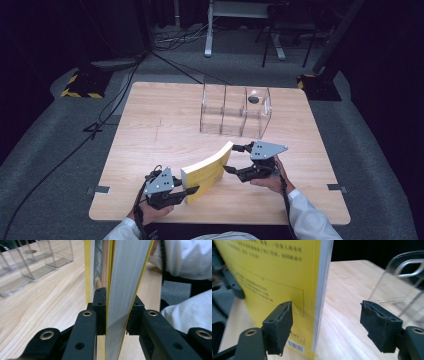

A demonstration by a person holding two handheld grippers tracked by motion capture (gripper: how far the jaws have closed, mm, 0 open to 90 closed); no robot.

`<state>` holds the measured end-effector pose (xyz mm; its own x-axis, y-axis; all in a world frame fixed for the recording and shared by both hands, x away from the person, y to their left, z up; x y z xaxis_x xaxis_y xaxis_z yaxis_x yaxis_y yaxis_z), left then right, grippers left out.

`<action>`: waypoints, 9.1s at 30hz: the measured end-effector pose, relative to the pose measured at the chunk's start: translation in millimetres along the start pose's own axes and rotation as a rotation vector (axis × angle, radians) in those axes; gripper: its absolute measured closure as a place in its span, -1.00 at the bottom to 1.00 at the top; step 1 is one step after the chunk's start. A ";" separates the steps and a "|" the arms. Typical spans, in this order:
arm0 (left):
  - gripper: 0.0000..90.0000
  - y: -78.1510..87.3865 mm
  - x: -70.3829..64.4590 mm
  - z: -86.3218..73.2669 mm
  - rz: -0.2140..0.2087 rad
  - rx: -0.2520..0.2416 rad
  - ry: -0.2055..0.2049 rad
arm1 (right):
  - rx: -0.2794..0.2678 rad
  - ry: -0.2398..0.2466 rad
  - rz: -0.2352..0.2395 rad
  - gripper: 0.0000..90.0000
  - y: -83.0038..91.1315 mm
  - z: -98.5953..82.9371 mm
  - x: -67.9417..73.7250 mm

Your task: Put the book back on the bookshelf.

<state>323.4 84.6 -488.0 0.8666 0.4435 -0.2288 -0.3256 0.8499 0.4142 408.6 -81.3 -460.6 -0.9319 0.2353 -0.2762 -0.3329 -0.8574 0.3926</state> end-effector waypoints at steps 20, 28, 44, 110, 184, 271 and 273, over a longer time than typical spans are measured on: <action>0.44 9.0 28.5 -3.6 0.137 0.024 -0.021 | -0.030 0.066 0.229 0.40 -10.9 -11.8 29.7; 0.41 10.5 21.6 -5.1 0.109 0.032 -0.028 | -0.033 0.130 0.274 0.60 -3.0 -12.5 40.7; 0.66 11.3 6.9 -7.2 0.015 0.057 -0.066 | 0.003 0.149 0.280 0.39 -27.2 -17.4 55.8; 0.28 -48.1 23.2 11.4 0.127 0.057 -0.034 | -0.077 0.084 0.084 0.58 29.3 -14.5 44.0; -0.65 18.3 89.1 -78.2 0.447 0.276 0.241 | 0.062 -0.142 -0.684 0.69 80.8 -12.6 -160.6; -0.65 15.9 85.8 -78.1 0.430 0.280 0.225 | 0.057 -0.200 -0.804 0.43 65.3 -66.1 -166.1; -0.65 16.0 85.6 -78.2 0.430 0.281 0.226 | 0.054 -0.209 -0.822 0.33 69.7 -66.7 -167.3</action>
<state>362.8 158.4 -569.9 0.5653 0.8097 -0.1576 -0.4919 0.4843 0.7235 550.9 -211.0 -445.5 -0.3962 0.8582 -0.3265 -0.9173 -0.3547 0.1808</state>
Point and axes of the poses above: each handheld gripper's, and its own axes: y roughly backward along the jaws, z roughly out of its top, x roughly to its left, the point moved 9 cm from there along -y, roughly forward along the jaws, and after that the axes turned 12 degrees about y, right-handed, at the moved point
